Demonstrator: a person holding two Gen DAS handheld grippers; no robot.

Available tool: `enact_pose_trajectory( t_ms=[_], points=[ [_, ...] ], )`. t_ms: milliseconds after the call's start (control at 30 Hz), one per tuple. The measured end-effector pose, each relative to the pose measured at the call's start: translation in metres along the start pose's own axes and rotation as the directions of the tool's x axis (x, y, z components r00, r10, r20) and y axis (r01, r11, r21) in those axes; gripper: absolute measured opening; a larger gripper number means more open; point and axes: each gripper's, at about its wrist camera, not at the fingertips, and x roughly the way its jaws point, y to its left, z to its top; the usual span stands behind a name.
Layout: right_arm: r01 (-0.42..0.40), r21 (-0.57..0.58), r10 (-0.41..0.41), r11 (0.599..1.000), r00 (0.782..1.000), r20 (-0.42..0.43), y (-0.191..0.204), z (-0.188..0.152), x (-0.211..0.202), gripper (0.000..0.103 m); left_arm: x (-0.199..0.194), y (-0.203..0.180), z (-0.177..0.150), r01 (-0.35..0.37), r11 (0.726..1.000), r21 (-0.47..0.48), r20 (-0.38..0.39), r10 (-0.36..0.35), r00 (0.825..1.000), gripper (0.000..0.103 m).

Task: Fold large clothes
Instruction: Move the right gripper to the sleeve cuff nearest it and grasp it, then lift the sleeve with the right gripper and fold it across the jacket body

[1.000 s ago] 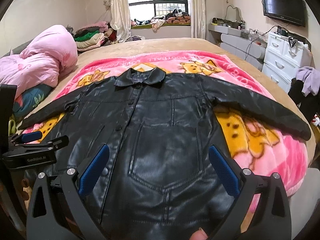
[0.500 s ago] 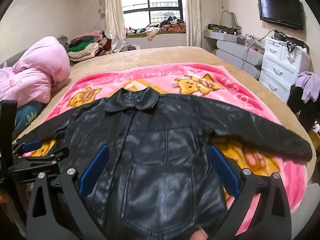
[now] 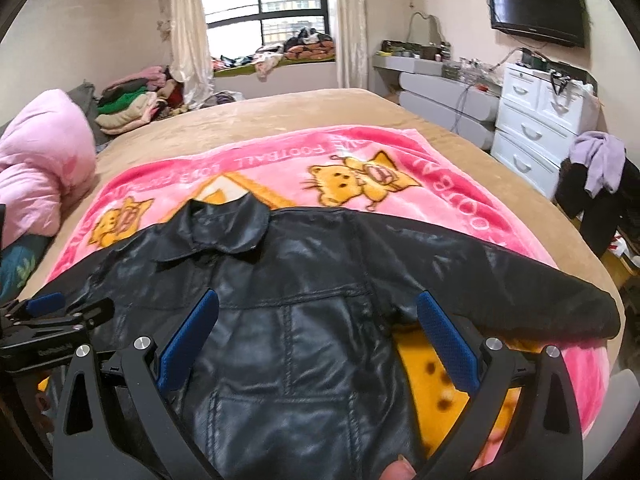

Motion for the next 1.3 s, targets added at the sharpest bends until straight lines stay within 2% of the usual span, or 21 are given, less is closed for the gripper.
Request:
enact_pose_trajectory(
  t_ms=[233, 433, 733, 867, 933, 1067, 1167, 1233, 1300],
  points=[
    [0.073, 0.058, -0.072, 0.996, 0.997, -0.029, -0.028, 0.006, 0.033, 0.099, 0.024, -0.016, 0.016, 0.012, 1.0, 0.014, -0.019, -0.012, 1.0, 0.094],
    [0.127, 0.118, -0.122, 0.985, 0.991, -0.051, -0.059, 0.003, 0.055, 0.099, 0.05, -0.036, 0.023, 0.021, 0.998, 0.066, -0.04, -0.018, 0.999, 0.094],
    [0.242, 0.266, -0.224, 0.933, 0.97, -0.096, -0.125, -0.01, 0.073, 0.099, 0.083, -0.05, 0.03, 0.028, 0.995, 0.095, -0.046, -0.024, 0.999, 0.094],
    [0.33, 0.353, -0.301, 0.875, 0.944, -0.137, -0.165, -0.018, 0.076, 0.099, 0.093, -0.051, 0.033, 0.034, 0.996, 0.088, -0.052, -0.03, 0.998, 0.094],
    [0.38, 0.402, -0.35, 0.833, 0.925, -0.149, -0.186, -0.025, 0.073, 0.099, 0.097, -0.053, 0.034, 0.036, 0.995, 0.093, -0.048, -0.032, 0.998, 0.094],
    [0.452, 0.532, -0.416, 0.716, 0.888, -0.195, -0.234, -0.043, 0.063, 0.099, 0.102, -0.055, 0.034, 0.026, 0.994, 0.109, -0.05, -0.021, 0.999, 0.094],
    [0.481, 0.63, -0.448, 0.61, 0.865, -0.226, -0.267, -0.06, 0.052, 0.099, 0.106, -0.052, 0.033, 0.031, 0.994, 0.104, -0.065, -0.024, 0.998, 0.094],
    [0.476, 0.678, -0.44, 0.561, 0.864, -0.242, -0.283, -0.069, 0.049, 0.099, 0.107, -0.051, 0.033, 0.028, 0.995, 0.1, -0.069, -0.021, 0.997, 0.094],
    [0.443, 0.724, -0.406, 0.528, 0.881, -0.243, -0.301, -0.077, 0.048, 0.099, 0.108, -0.049, 0.034, 0.022, 0.995, 0.098, -0.069, -0.015, 0.997, 0.094]
  ],
)
